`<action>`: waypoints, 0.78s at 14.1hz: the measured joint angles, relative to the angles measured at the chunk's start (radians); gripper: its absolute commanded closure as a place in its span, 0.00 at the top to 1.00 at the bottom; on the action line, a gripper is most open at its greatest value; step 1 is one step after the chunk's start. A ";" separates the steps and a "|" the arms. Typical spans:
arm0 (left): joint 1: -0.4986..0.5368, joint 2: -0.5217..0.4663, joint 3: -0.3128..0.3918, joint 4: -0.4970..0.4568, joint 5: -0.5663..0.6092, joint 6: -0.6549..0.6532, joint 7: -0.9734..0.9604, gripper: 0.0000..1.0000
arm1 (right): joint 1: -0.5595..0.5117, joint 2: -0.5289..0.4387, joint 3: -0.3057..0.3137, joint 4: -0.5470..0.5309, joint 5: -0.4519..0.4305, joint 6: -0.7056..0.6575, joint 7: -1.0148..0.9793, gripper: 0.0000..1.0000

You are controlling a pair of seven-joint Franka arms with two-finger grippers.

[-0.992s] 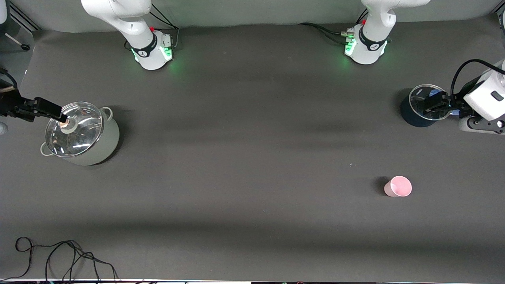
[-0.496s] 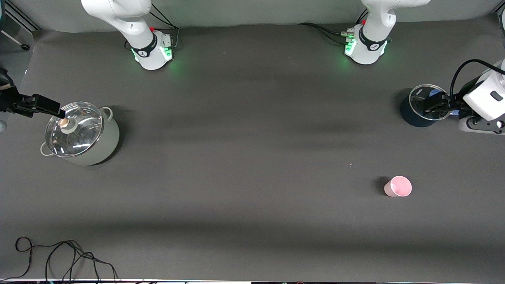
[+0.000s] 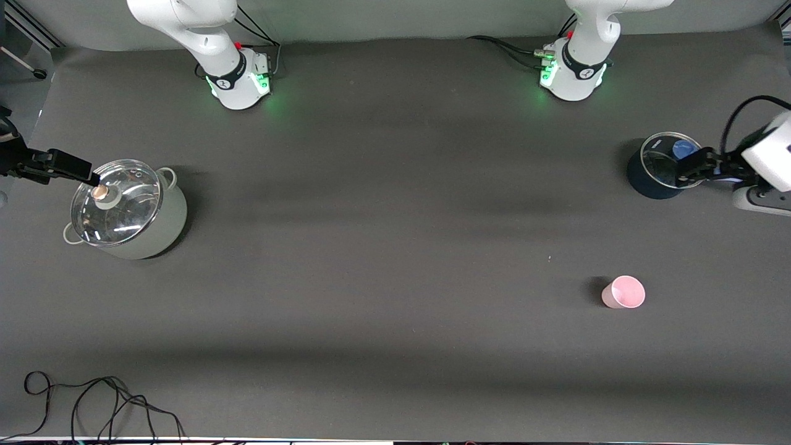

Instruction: Transfer pink cup from left to right arm

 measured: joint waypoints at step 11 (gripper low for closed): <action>0.302 0.224 0.006 0.100 -0.279 0.178 0.822 1.00 | 0.000 0.004 -0.007 0.000 0.000 -0.002 0.000 1.00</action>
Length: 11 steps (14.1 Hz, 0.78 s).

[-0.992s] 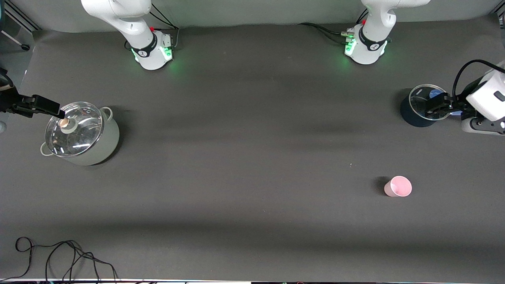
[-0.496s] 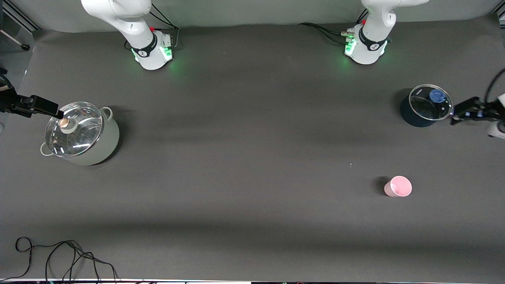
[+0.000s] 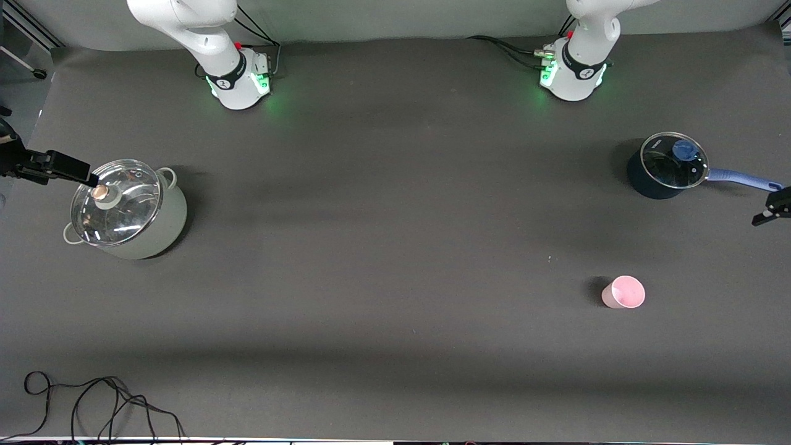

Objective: Transfer pink cup from left to right arm
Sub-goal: 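Move the left gripper out toward the pink cup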

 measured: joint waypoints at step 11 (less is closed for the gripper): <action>0.161 0.322 -0.001 -0.024 -0.512 0.057 0.762 1.00 | 0.005 0.002 0.000 0.000 0.000 0.000 0.000 1.00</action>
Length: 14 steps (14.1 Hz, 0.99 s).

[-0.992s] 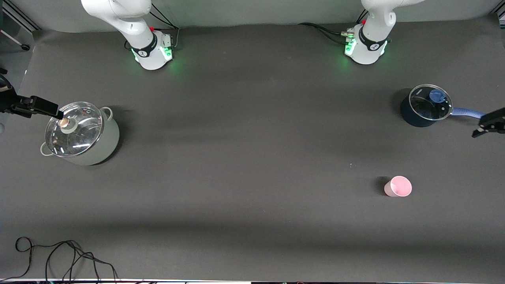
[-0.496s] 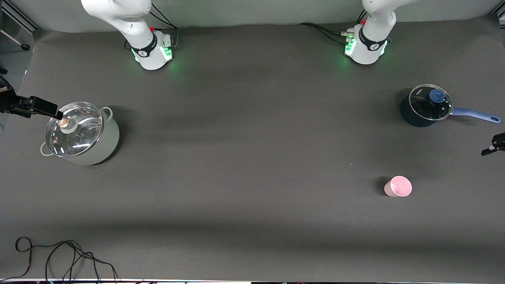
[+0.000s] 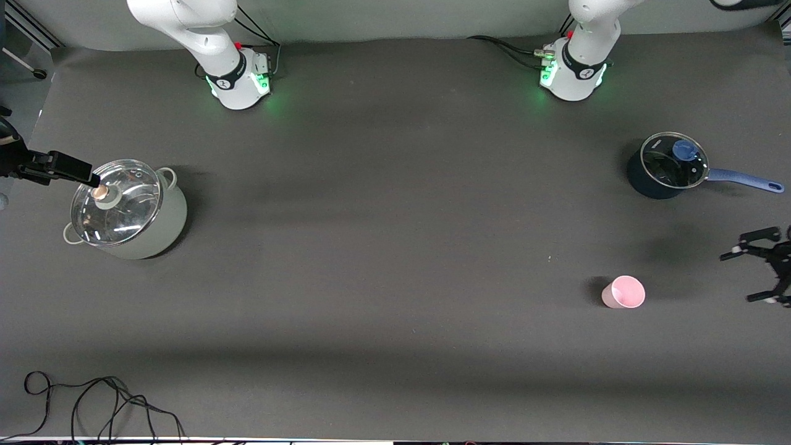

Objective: Transfer pink cup from left to right arm
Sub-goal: 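Move the left gripper out toward the pink cup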

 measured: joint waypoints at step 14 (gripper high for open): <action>0.054 0.238 -0.005 -0.125 -0.326 -0.003 0.553 1.00 | 0.001 0.001 0.000 0.000 0.000 0.000 0.000 1.00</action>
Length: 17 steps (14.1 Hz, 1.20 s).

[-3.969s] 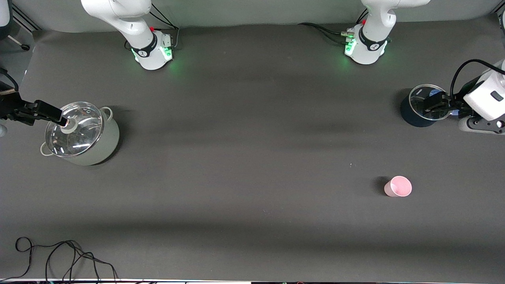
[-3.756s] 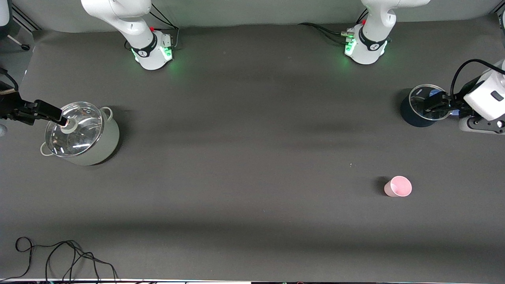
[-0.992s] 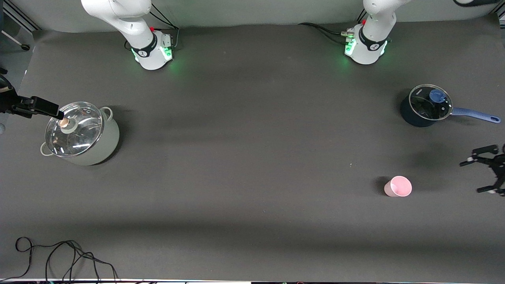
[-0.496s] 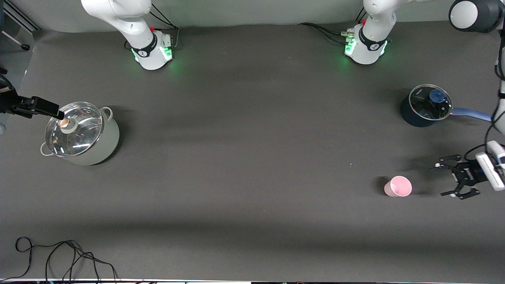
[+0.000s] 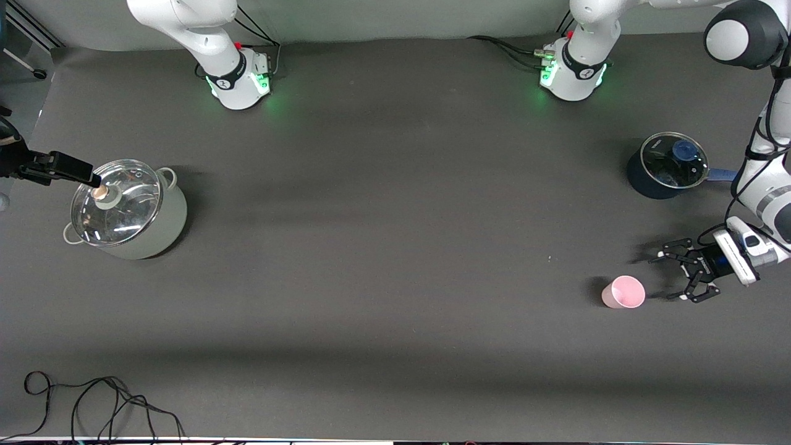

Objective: Transfer pink cup from left to right arm
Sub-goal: 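Move the left gripper out toward the pink cup, then lower the open left gripper around the pink cup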

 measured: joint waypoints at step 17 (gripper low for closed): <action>0.002 0.063 -0.014 -0.026 -0.180 -0.055 0.124 0.99 | 0.000 0.000 0.000 0.000 0.000 0.000 0.000 1.00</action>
